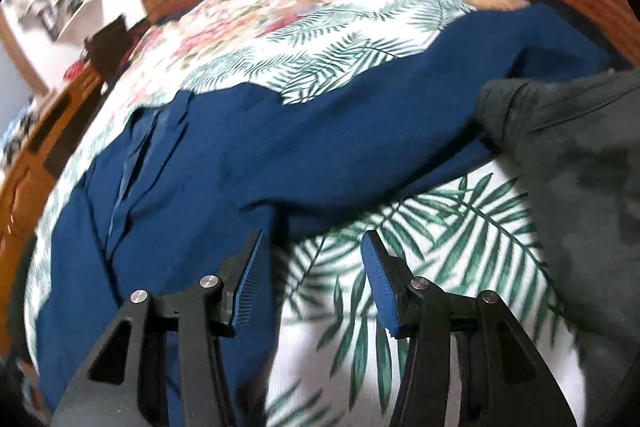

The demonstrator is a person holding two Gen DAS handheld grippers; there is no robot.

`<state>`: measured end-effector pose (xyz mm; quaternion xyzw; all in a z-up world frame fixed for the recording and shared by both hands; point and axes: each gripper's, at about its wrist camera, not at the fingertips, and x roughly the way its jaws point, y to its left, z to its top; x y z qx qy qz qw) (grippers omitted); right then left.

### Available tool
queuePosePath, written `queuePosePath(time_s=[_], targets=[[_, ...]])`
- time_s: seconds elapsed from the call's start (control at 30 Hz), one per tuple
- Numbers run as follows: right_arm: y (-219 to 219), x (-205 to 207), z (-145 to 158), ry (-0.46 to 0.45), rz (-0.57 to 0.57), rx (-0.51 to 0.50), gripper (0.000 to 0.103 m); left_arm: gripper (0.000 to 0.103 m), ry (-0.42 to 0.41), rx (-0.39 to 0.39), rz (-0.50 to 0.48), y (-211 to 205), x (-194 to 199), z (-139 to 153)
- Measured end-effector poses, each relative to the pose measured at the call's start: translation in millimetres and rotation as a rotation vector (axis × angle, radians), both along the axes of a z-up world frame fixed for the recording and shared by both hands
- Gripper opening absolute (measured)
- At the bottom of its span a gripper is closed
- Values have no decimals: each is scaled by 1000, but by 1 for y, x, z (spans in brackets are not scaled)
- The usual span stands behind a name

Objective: Fold large clothes

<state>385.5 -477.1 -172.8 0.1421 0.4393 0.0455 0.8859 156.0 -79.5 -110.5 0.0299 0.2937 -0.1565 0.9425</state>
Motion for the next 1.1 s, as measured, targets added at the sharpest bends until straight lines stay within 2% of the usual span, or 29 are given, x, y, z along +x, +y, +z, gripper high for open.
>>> queuePosePath(time_s=[0.43,0.5,0.53,0.63,0.8,0.93,1.03,1.1], targets=[[-24,40,-17,28,-155,126,50,32,20,12,-39,-13,4,-6],[-22,46,-15,21,-159,104,29,32,21,15,-42,-15,4,-7],[-21,48,-14,20,-156,96,15,32,20,17,-42,-15,4,-6],[-13,50,-4,-14,-130,46,8,32,20,12,-40,-14,5,-6],[15,34,34,-148,-26,-57,8,32,22,10,-38,-13,5,-6],[56,11,62,-243,148,-92,6,32,19,12,-38,-13,5,-6],[90,-7,65,-245,294,-83,6,32,17,14,-36,-13,5,-5],[119,-25,60,-225,392,-128,7,32,18,16,-32,-13,5,-6]])
